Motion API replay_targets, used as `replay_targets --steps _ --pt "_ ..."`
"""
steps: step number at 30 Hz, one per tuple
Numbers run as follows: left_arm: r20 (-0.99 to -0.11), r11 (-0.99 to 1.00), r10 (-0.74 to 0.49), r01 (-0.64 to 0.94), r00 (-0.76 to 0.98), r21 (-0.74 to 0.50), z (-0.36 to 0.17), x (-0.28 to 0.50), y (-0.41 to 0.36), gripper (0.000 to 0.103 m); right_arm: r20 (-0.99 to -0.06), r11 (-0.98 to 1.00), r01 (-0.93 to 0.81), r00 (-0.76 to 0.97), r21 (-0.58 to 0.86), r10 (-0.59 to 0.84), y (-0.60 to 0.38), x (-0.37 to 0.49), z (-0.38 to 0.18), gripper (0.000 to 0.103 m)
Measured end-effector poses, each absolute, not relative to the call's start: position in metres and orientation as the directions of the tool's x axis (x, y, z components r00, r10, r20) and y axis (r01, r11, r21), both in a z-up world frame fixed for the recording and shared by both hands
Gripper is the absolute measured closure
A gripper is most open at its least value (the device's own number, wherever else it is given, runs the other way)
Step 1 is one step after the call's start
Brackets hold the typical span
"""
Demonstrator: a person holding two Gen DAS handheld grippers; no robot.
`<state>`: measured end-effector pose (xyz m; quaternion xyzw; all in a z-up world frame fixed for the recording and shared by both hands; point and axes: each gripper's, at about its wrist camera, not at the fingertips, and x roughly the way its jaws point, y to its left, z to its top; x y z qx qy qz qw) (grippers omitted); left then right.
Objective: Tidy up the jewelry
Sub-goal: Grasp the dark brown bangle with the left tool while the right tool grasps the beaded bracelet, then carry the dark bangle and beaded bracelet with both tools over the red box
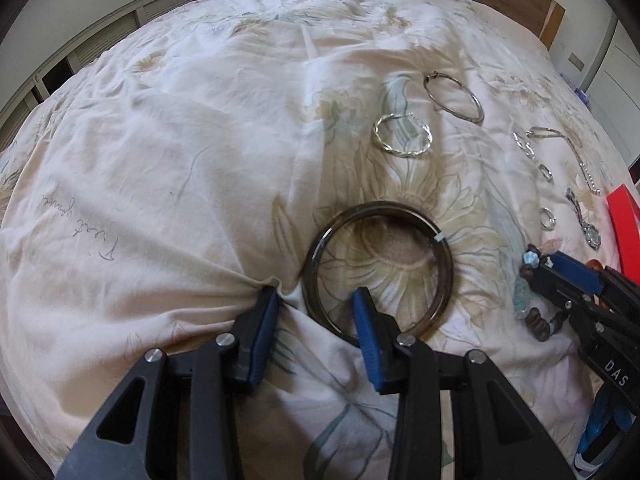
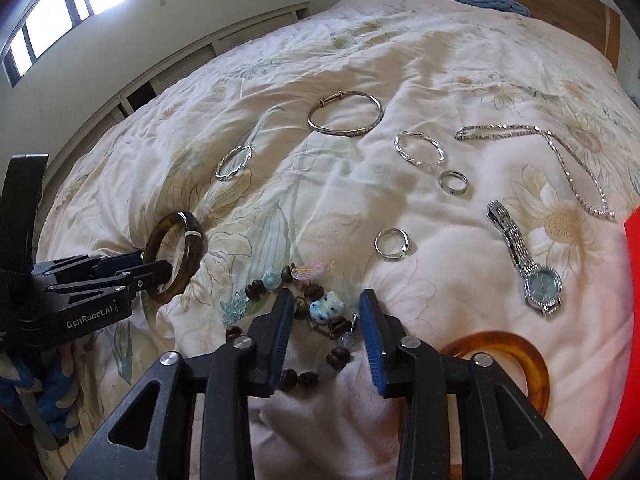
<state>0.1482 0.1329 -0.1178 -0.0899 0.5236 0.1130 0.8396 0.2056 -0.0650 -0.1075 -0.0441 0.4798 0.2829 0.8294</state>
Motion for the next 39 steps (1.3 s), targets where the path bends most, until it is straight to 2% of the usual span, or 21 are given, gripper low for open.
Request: replay_targets --steps 4,8,9,10,13,21,39 --pt "-0.9 0.959 0.103 -0.284 0.424 -0.024 -0.118 0.15 0.133 0.067 -0.83 0.828 -0.536 0.38 0.162 0.408 -0.055 0.212 -0.111 0.061" --pt "-0.898 0.958 0.105 -0.285 0.427 -0.023 -0.118 0.151 0.134 0.069 -0.847 0.826 -0.545 0.365 0.142 0.386 -0.05 0.22 -0.119 0.063" --pt "-0.898 0.958 0.106 -0.287 0.428 -0.024 -0.118 0.151 0.135 0.071 -0.848 0.824 -0.55 0.365 0.138 0.385 -0.049 0.22 -0.12 0.066" --pt "-0.896 0.956 0.106 -0.291 0.43 -0.027 -0.118 0.151 0.136 0.073 -0.846 0.822 -0.552 0.365 0.14 0.388 -0.049 0.22 -0.12 0.074" --pt "-0.891 0.951 0.091 -0.304 0.445 -0.055 -0.115 0.149 0.14 0.082 -0.839 0.83 -0.531 0.365 0.168 0.404 -0.055 0.219 -0.118 0.089" --pt "-0.848 0.93 0.007 -0.315 0.529 -0.189 -0.098 0.133 0.153 0.093 -0.789 0.837 -0.481 0.394 0.261 0.472 -0.078 0.198 -0.093 0.089" --pt "-0.801 0.948 0.026 -0.27 0.598 -0.171 -0.043 0.07 0.138 0.095 -0.722 0.82 -0.487 0.444 0.302 0.53 -0.098 0.107 -0.021 0.089"
